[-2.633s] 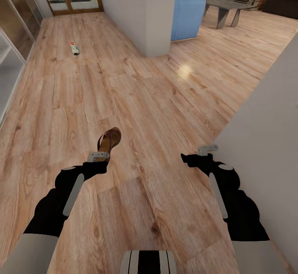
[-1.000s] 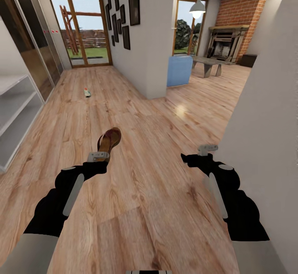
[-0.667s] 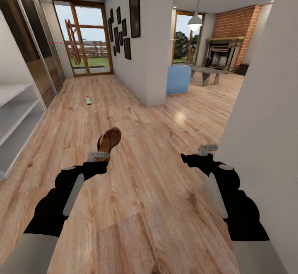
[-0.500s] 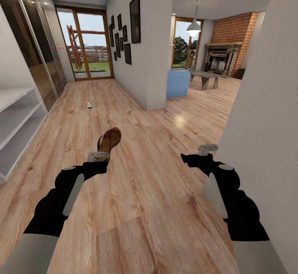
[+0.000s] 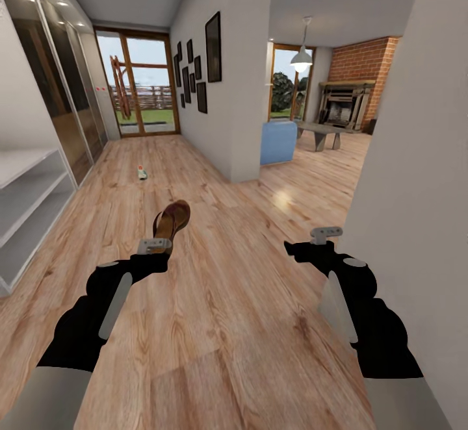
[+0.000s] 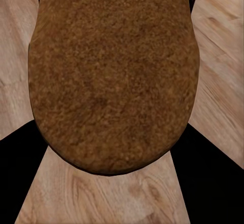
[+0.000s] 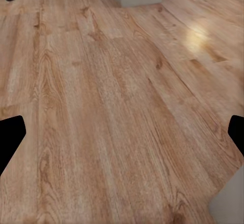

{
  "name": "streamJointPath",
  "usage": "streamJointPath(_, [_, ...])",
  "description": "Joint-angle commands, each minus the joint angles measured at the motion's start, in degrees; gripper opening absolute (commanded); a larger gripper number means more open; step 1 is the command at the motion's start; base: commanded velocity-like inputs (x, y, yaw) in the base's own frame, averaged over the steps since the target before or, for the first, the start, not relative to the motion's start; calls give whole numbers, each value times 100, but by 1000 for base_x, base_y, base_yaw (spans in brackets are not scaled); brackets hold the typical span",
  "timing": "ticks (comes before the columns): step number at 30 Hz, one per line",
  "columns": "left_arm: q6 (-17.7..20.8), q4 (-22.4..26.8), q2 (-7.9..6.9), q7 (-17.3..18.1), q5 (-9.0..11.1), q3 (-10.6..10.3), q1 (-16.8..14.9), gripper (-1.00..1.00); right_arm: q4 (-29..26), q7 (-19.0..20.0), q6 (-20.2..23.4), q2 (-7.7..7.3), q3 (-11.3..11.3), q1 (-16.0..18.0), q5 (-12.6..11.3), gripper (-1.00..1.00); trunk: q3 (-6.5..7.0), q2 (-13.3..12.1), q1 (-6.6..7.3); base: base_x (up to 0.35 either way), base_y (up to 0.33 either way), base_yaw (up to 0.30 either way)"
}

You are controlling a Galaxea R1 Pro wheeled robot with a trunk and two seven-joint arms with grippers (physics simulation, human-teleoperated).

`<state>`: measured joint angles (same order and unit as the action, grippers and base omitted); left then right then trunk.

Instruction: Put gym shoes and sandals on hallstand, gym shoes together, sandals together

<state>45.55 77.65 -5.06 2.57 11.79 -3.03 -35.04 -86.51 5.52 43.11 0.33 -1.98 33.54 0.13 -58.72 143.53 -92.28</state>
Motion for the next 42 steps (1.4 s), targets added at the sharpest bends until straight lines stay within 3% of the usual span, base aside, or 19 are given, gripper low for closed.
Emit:
streamJointPath(1, [24,5,-4,7,8,-4,-3,-100,-6,20,27,2,5,4,4,100,4,2,1,0,0,0])
streamJointPath(15, [24,-91,-4,7,16,3,-3,-100,-6,19,30,2,5,2,-3,100,135,2,1,41,0,0])
streamJointPath(22, [24,-117,-4,7,16,5,-3,-100,-6,12,30,2,5,4,5,100,196,2,1,321,0,60])
streamJointPath(42, [-74,-143,-4,7,17,3,-3,-100,-6,11,31,2,2,4,30,100,280,2,1,348,0,226])
